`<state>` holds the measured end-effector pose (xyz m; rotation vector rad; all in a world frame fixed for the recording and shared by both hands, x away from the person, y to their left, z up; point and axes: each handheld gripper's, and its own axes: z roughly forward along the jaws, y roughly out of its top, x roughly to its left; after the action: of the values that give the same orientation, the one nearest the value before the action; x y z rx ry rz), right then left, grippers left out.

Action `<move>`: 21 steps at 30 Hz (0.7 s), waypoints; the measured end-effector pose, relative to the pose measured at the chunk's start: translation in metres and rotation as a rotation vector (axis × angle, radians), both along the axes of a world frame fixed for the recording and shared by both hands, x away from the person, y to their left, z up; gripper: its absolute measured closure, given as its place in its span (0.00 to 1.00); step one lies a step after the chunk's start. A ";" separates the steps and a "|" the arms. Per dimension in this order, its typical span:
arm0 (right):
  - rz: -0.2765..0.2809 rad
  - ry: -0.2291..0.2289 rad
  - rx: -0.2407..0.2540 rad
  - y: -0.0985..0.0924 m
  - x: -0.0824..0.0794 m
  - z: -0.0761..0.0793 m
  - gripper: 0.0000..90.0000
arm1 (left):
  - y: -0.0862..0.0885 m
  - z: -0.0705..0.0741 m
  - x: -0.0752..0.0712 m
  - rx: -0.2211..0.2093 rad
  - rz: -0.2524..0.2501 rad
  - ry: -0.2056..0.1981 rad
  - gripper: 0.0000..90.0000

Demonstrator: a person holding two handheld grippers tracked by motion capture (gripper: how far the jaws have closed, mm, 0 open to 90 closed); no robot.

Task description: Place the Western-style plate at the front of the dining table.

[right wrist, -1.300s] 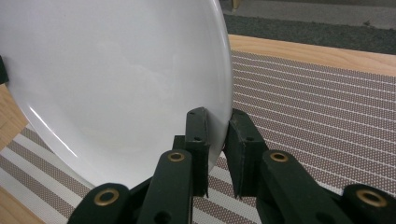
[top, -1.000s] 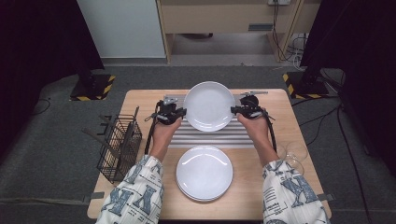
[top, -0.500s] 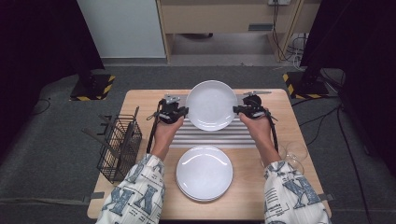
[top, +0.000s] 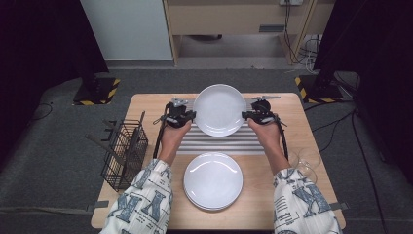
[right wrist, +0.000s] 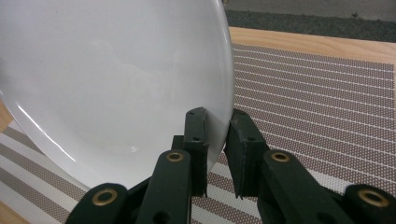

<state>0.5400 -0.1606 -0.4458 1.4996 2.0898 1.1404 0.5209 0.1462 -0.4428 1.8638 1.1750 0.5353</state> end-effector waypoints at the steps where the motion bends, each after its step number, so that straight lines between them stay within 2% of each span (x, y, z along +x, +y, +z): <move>1: -0.001 0.006 -0.003 0.000 0.001 -0.002 0.87 | -0.001 -0.001 0.001 -0.003 -0.001 0.009 0.90; 7: -0.015 0.046 -0.015 0.001 0.009 -0.014 0.86 | -0.002 -0.011 0.006 0.012 -0.008 0.032 0.90; 15: -0.016 0.092 -0.024 0.006 0.016 -0.027 0.86 | 0.002 -0.020 0.010 0.001 -0.004 0.061 0.90; 21: -0.015 0.101 -0.031 0.007 0.017 -0.029 0.86 | 0.001 -0.025 0.011 -0.002 -0.001 0.073 0.90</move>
<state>0.5568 -0.1540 -0.4749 1.5866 2.1475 1.0423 0.5319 0.1473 -0.4681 1.8961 1.2221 0.4683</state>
